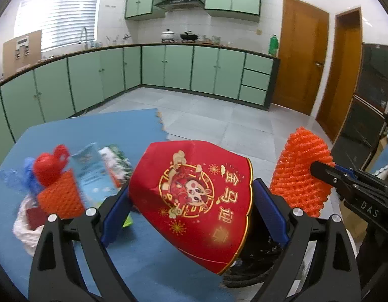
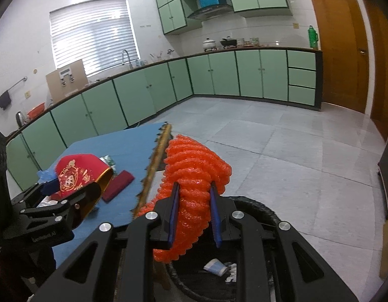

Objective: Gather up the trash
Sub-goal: 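Move both tools over the bin and open them to drop net and envelope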

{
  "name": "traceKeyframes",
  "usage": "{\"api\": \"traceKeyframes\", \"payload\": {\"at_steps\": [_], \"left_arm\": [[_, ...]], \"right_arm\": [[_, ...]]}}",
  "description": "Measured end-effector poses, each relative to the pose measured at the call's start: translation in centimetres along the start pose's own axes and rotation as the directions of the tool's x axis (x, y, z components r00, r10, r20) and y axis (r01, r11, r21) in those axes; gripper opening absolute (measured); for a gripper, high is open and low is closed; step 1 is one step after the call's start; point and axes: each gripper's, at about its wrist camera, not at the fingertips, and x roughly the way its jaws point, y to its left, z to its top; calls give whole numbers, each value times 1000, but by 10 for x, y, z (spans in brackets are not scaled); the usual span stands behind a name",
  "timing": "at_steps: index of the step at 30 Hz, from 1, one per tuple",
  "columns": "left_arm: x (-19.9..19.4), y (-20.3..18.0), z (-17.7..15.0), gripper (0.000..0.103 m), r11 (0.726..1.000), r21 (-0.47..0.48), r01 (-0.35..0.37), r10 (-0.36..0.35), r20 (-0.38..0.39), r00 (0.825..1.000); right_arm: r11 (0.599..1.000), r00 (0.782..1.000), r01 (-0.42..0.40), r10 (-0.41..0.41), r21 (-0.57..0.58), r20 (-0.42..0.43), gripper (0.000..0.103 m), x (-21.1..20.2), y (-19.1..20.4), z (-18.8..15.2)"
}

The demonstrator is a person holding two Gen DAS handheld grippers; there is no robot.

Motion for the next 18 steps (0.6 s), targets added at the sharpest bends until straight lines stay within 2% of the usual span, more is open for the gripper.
{"api": "traceKeyframes", "payload": {"at_steps": [9,18], "left_arm": [[36,-33,4,89,998,34,59,-59,-18,998],[75,-53,3,89,995,52,91,-88,-56,995]], "right_arm": [[998,998,59,-59,31,-10,22,8,-37,0],[994,994,93,-90,63,-58,22,33,-69,-7]]}}
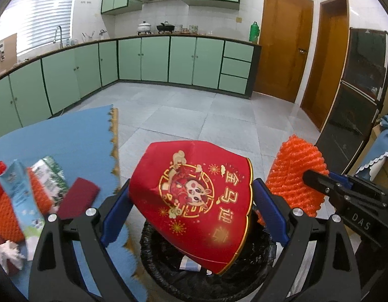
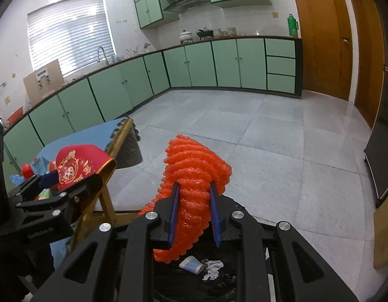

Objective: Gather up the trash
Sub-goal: 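Move both tools over the bin and open them to drop net and envelope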

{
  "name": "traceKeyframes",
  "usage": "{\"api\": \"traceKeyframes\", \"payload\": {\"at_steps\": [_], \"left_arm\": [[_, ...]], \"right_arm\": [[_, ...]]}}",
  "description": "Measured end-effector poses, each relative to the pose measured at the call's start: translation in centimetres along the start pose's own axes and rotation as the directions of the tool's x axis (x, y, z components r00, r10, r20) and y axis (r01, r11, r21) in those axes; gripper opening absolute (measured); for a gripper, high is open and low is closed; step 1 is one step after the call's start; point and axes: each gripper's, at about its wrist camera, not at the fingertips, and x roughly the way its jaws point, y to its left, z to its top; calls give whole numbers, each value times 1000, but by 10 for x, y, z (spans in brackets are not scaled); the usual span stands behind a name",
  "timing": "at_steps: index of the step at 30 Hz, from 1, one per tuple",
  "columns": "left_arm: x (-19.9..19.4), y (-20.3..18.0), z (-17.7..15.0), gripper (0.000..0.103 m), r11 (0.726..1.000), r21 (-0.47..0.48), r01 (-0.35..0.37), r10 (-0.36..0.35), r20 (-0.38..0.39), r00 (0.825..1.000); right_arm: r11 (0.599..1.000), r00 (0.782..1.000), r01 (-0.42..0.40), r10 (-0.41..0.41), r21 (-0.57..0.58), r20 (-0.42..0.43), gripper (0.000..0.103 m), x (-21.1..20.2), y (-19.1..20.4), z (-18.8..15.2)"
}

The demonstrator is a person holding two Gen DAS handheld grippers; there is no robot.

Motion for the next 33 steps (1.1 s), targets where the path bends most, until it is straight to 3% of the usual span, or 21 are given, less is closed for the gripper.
{"api": "traceKeyframes", "payload": {"at_steps": [6,16,24,33], "left_arm": [[27,-4,-4,89,1000,1,4,-4,-40,999],[55,-9,3,90,999,-5,48,-48,-85,995],[64,-7,0,91,996,-41,83,-88,-135,987],[65,-8,-1,91,996,-45,83,-89,-140,986]], "right_arm": [[1000,1000,7,-6,16,-29,23,19,-14,-3],[997,995,12,-5,76,-95,49,42,-31,-12],[994,994,34,-23,103,-103,50,41,-38,-17],[994,995,34,-24,106,-95,50,39,-35,-15]]}}
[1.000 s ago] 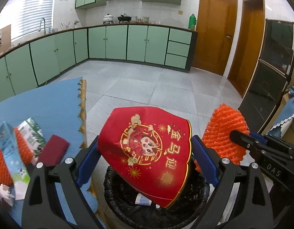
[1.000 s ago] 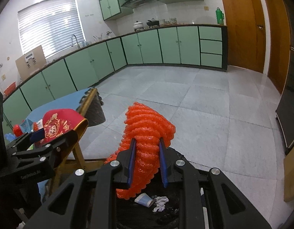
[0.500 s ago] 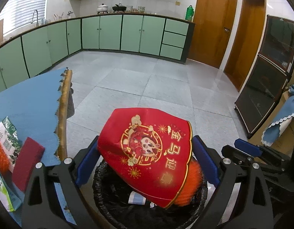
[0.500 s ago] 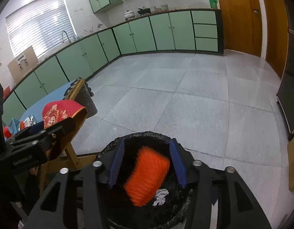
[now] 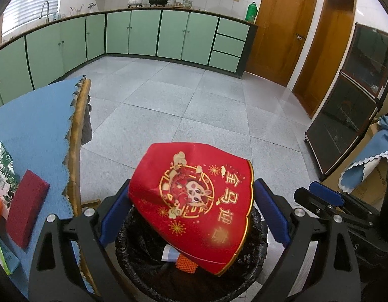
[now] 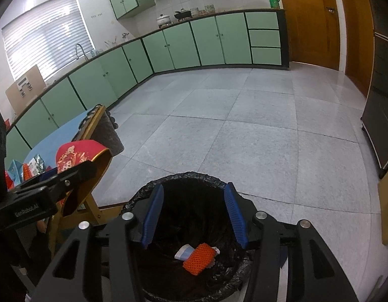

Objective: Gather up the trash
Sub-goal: 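Move both tools over the bin and open them to drop net and envelope, then return both tools to the table and close the left tool on the white plastic bag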

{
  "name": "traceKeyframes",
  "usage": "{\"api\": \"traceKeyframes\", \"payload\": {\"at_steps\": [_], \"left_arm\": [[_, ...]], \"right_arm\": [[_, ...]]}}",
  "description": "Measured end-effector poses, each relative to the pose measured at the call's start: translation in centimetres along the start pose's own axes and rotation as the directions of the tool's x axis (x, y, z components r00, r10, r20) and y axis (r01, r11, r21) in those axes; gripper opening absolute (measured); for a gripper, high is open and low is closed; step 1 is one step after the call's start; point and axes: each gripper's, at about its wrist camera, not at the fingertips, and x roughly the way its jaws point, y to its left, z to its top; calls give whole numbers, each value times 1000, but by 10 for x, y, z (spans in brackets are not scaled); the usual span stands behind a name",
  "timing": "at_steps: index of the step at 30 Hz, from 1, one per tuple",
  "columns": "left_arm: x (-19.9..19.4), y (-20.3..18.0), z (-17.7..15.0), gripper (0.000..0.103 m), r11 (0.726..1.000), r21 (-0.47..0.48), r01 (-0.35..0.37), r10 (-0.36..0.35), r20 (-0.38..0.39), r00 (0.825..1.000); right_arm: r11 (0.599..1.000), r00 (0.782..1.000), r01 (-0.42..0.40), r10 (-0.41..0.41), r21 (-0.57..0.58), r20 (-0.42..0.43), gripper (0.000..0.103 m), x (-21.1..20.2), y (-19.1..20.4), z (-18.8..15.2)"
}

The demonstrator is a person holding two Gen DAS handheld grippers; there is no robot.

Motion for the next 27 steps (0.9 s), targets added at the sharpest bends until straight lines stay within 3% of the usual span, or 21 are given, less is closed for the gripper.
{"api": "traceKeyframes", "payload": {"at_steps": [18,27], "left_arm": [[-15,5,6,94,999,-28,23,-22,26,999],[-68,26,5,94,998,-52,-41,46,111,993]], "right_arm": [[1000,1000,-6,7,-24,18,50,-8,7,2],[996,996,-60,63,-60,63,50,-26,34,11]]}}
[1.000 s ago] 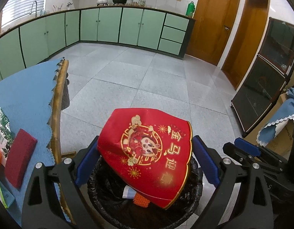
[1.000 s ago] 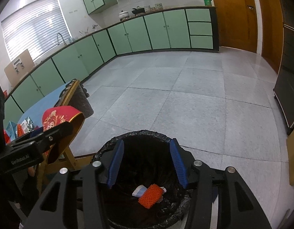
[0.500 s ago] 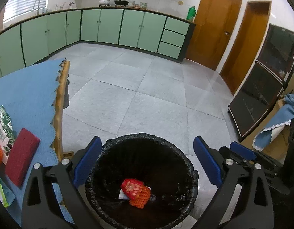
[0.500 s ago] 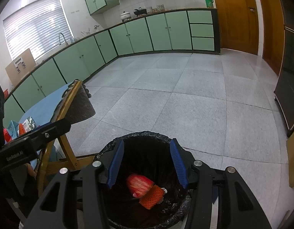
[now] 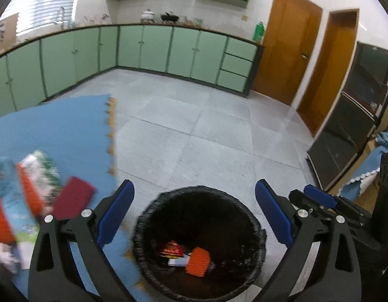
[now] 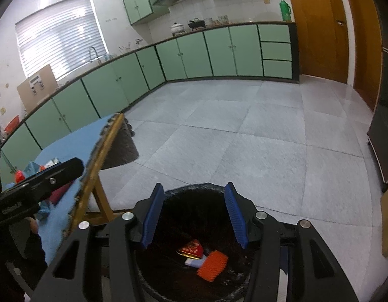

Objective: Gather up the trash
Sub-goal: 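Return both tools to the table and close the left tool on the white plastic bag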

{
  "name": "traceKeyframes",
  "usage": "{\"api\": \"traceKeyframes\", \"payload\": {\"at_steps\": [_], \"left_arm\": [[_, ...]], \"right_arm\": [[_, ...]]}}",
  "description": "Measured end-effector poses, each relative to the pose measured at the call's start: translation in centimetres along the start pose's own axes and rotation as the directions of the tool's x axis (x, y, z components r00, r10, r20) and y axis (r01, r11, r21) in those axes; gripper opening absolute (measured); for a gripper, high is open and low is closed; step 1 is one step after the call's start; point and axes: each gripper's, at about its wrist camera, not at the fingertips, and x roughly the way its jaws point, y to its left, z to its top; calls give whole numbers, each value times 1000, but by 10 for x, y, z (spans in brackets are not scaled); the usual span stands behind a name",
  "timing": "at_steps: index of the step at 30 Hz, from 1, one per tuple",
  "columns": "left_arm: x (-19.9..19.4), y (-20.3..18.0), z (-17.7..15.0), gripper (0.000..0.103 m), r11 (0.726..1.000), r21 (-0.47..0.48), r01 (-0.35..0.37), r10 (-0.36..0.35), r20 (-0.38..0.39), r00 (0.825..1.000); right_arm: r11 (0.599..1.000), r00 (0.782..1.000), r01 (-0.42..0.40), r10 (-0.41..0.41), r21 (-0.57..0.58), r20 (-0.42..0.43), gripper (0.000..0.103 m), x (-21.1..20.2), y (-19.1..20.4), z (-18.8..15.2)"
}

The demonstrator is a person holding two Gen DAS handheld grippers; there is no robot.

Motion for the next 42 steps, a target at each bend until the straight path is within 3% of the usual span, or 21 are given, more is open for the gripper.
{"api": "traceKeyframes", "payload": {"at_steps": [7,10,16,21,25,28,42], "left_arm": [[-63,56,-4,94,985,-50,-165,169,71,983],[-88,84,-10,94,967,-88,-241,248,85,965],[-129,137,-25,94,908,-154,-390,405,84,910],[-148,171,-41,94,871,-195,-451,469,52,882],[-155,189,-53,94,865,-200,-460,474,25,880],[-154,196,-60,94,872,-206,-443,455,12,890],[-130,209,-86,93,878,-234,-417,412,-69,908]], "right_arm": [[994,995,-95,96,-60,15,50,2,58,6],[987,990,-137,138,-87,8,52,6,87,7],[961,975,-222,222,-166,-19,52,17,155,-2],[941,965,-263,260,-213,-41,52,25,197,-14],[929,961,-277,269,-244,-67,52,34,221,-20],[926,960,-279,266,-255,-82,52,37,229,-26],[918,961,-276,254,-283,-114,52,42,238,-35]]}}
